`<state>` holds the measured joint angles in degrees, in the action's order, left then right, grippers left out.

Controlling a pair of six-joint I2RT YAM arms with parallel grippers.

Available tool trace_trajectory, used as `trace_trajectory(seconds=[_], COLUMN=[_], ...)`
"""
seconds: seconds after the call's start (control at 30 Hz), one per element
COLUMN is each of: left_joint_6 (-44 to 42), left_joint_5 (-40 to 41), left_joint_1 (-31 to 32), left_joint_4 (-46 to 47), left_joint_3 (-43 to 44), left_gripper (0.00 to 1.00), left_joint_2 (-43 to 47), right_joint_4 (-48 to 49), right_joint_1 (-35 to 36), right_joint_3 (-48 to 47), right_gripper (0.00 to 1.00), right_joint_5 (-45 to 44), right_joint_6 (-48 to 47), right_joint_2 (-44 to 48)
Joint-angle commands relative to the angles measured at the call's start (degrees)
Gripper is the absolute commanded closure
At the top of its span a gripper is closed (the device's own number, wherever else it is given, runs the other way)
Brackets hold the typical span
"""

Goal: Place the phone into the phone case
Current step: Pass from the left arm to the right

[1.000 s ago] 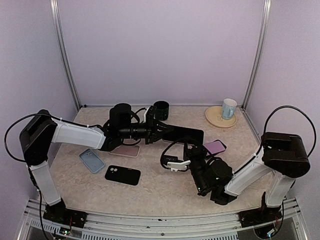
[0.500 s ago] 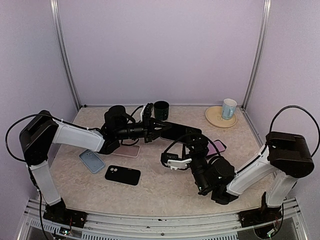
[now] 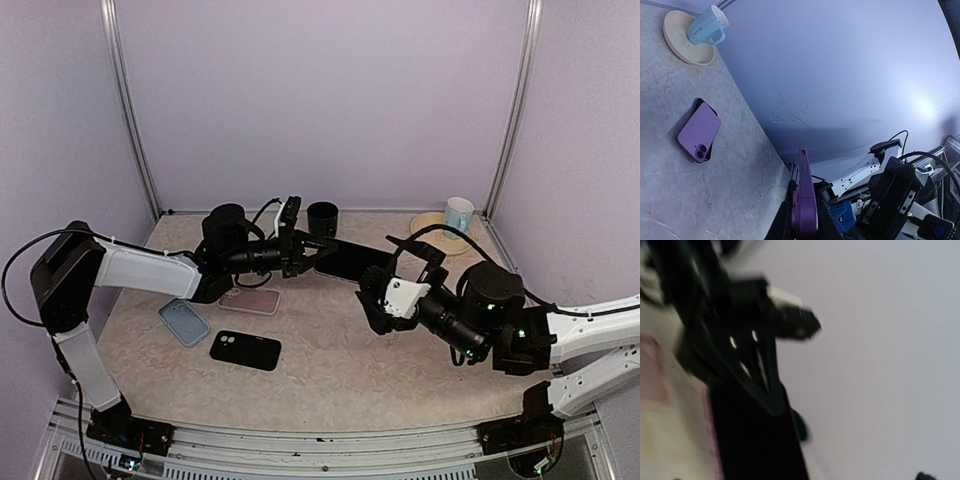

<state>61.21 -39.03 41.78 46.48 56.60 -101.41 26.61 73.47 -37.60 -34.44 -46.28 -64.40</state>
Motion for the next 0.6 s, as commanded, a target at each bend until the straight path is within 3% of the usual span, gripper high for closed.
trace_trajectory(seconds=[0.0,0.17,0.33,0.47,0.57], left_joint_6=[-5.37,-7.25,-9.13,-11.82,-13.63], left_joint_5=[-1.62,-3.26,-4.45,-4.21,-2.37], left_joint_1=[-0.47,-0.47,-0.47,-0.47,-0.56], left_joint_4=[-0.7,-1.2,-1.87,-1.63,-0.39], left_joint_3=[0.09,-0.7,-2.19,-3.99,-6.25], left_gripper=[1.0,1.0,1.0,1.0,1.0], left_joint_2=[4.07,6.23,8.97,11.24,13.21], right_joint_4=[-13.28,-16.03,-19.73,-20.34,-16.17], right_joint_1=[-1.4,-4.21,-7.57,-15.57,-20.14], right_joint_3=[-1.64,-1.58,-2.71,-5.12,-4.18], right_gripper=[0.0,0.0,0.0,0.01,0.01], right_joint_5=[14.03,19.85,23.44,39.55,46.95], right_joint_6=[14.35,21.35,27.8,39.92,48.04], right_joint_2=[6.14,11.65,10.89,9.17,9.47])
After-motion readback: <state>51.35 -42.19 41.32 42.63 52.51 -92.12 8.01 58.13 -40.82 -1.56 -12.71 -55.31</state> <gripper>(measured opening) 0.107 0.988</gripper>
